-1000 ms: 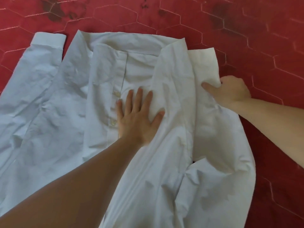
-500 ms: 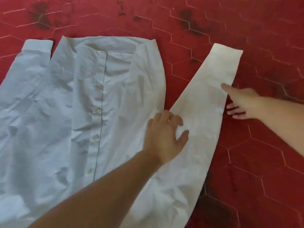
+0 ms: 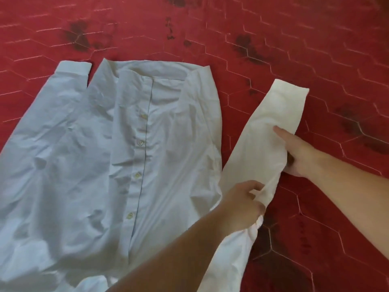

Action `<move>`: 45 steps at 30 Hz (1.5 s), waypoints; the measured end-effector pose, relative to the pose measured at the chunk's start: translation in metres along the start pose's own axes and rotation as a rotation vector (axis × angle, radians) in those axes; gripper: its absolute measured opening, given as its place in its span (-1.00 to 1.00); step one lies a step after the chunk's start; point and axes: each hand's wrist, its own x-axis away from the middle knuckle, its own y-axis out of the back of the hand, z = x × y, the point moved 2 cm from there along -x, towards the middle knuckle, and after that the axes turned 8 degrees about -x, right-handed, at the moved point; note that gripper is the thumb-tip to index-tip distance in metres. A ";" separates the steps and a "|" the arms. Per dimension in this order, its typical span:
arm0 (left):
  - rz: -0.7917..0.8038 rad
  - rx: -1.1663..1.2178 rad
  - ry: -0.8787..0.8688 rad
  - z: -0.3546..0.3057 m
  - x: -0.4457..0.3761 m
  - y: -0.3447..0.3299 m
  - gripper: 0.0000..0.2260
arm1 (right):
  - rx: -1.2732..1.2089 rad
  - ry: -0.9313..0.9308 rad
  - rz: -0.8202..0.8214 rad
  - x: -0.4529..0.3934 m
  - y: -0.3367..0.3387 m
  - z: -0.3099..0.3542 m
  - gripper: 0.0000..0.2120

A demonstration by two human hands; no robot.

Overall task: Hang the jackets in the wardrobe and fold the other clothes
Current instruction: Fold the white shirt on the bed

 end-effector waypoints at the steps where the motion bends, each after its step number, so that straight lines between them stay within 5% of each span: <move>1: 0.060 0.166 0.015 0.005 0.005 0.011 -0.56 | 0.037 0.034 -0.010 0.000 -0.012 0.006 -0.62; 5: 0.304 0.780 -0.080 0.029 0.025 0.055 -0.41 | 0.299 0.535 -0.090 0.023 -0.094 0.064 -0.70; 8: 0.257 0.964 -0.135 0.047 0.033 0.080 -0.47 | 0.578 0.841 0.064 0.058 -0.177 0.092 -0.65; 11: 0.139 1.058 -0.035 0.068 0.038 0.093 -0.51 | 0.983 0.746 0.330 0.069 -0.236 0.072 -0.51; 13: 0.071 1.104 0.021 0.079 0.042 0.098 -0.47 | 1.126 0.677 0.340 0.058 -0.241 0.051 -0.46; 17: -0.087 0.819 0.148 0.092 0.049 0.112 -0.67 | 1.076 0.810 0.217 0.020 -0.223 0.038 -0.63; 20: -0.139 0.512 0.157 0.084 0.043 0.130 -0.82 | 0.854 0.732 0.151 0.004 -0.228 0.047 -0.69; 24: -0.192 0.364 0.255 0.071 0.024 0.160 -0.84 | 1.044 1.038 0.135 0.007 -0.252 0.078 -0.84; 26: -0.213 0.345 0.330 0.069 0.017 0.168 -0.80 | 1.246 1.170 0.161 0.008 -0.265 0.088 -0.69; 29: -0.321 0.350 0.401 0.068 0.008 0.165 -0.77 | 1.305 1.085 0.127 -0.001 -0.262 0.086 -0.54; 35: -0.424 0.410 0.445 0.074 -0.003 0.166 -0.71 | 1.334 0.909 0.064 -0.023 -0.245 0.059 -0.64; 40: -0.492 0.354 0.417 0.082 -0.009 0.162 -0.67 | 1.039 0.600 -0.023 -0.020 -0.232 0.038 -0.50; 45: -0.512 0.378 0.369 0.086 -0.011 0.162 -0.70 | 1.156 0.705 0.029 -0.004 -0.201 0.011 -0.51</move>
